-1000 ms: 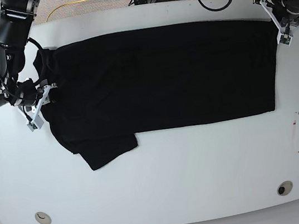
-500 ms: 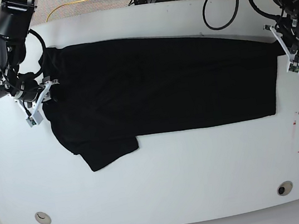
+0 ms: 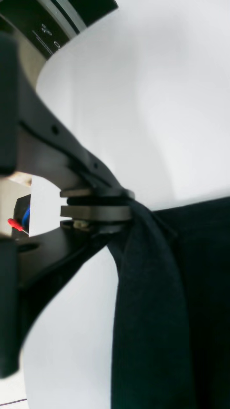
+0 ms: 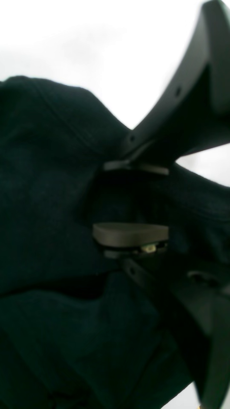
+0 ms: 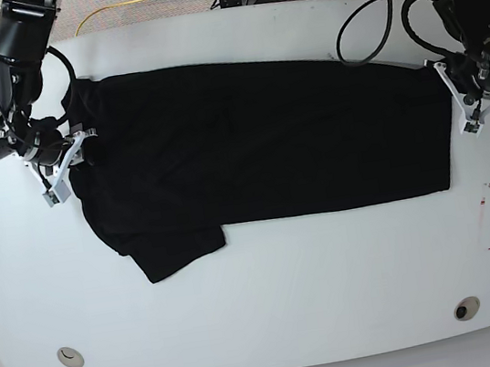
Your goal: Fold the T-shirt properly
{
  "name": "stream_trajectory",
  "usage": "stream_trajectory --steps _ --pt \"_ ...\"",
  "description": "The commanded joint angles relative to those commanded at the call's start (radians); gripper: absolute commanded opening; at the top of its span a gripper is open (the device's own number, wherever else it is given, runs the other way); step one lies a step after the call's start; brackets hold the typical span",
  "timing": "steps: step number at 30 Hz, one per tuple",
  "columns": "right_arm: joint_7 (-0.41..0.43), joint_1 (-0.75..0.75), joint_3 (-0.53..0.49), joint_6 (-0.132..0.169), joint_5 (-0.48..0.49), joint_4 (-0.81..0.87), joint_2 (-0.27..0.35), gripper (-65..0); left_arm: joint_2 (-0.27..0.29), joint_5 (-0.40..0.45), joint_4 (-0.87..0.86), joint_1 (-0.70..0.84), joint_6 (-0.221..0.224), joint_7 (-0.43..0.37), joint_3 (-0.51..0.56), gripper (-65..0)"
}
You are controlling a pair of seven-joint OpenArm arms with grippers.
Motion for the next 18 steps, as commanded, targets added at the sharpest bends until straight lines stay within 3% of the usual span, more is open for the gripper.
stream_trajectory --steps 7,13,18 --pt "0.003 -0.005 0.0 0.0 -0.002 0.002 0.002 -44.7 -0.011 -0.003 -0.077 -0.094 0.0 -0.002 0.038 -63.6" --pt "0.006 -0.02 0.002 0.0 -0.002 0.002 0.002 -44.7 -0.011 -0.002 -0.135 -0.163 0.0 -0.014 0.038 -42.9" --pt "0.006 -0.026 0.002 0.0 0.0 0.037 0.002 -44.7 -0.017 0.0 -0.199 -0.187 0.0 -0.097 0.035 -34.7"
